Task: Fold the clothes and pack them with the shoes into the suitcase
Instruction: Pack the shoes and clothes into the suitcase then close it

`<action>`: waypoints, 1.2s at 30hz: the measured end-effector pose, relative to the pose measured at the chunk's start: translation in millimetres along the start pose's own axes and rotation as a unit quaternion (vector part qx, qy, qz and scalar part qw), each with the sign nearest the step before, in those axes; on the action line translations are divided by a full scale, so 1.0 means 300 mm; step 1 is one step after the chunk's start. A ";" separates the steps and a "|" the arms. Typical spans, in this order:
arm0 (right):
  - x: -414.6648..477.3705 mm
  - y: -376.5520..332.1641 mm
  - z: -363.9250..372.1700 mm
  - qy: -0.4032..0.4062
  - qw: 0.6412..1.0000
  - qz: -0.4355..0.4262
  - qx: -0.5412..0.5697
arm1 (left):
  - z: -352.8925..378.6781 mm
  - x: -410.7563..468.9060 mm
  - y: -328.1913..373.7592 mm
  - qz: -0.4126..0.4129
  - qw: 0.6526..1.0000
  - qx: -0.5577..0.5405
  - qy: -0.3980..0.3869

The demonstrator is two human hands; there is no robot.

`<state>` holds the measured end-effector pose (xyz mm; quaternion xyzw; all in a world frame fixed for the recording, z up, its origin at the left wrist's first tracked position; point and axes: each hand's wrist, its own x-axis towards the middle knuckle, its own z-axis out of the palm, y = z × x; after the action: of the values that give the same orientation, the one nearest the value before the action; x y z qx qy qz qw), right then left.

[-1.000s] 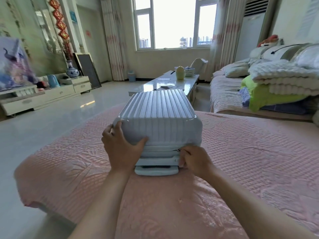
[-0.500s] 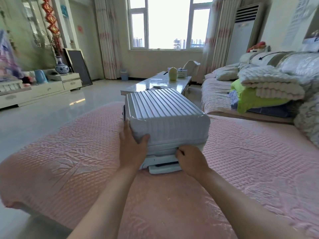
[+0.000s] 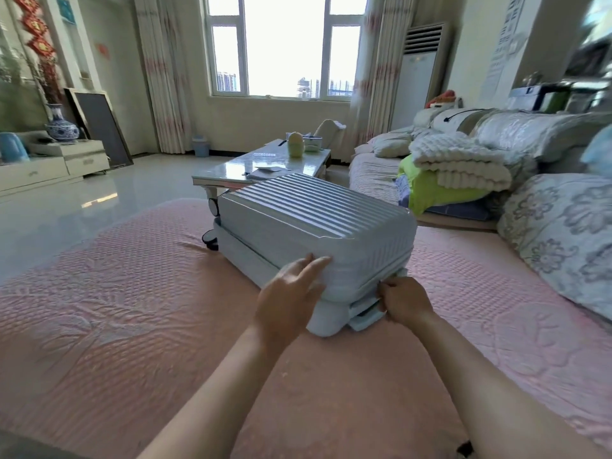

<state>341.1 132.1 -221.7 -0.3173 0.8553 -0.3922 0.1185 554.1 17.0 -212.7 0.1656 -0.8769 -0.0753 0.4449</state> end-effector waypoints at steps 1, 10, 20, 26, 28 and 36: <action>0.002 0.016 -0.010 0.004 1.000 0.001 0.003 | 0.009 0.015 -0.010 0.010 0.999 0.039 -0.007; -0.056 0.022 0.040 -0.033 0.991 -0.120 -0.058 | 0.034 0.127 -0.137 -0.001 0.983 0.042 -0.177; -0.095 -0.037 0.075 -0.093 0.975 -0.182 -0.082 | 0.014 0.143 -0.166 0.032 0.987 0.044 -0.155; -0.160 -0.071 0.107 -0.077 0.963 -0.236 -0.103 | 0.011 0.121 -0.150 0.009 0.987 0.024 -0.158; -0.179 -0.085 0.106 -0.087 0.959 -0.246 -0.109 | 0.009 0.121 -0.157 0.012 0.988 0.028 -0.155; -0.199 -0.090 0.102 -0.080 0.972 -0.213 -0.064 | 0.042 0.130 -0.128 0.018 0.988 0.028 -0.148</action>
<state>413.1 138.6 -224.8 -0.5291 0.7793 -0.3262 0.0796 531.1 -33.0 -201.4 0.1489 -0.9377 -0.0663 0.3068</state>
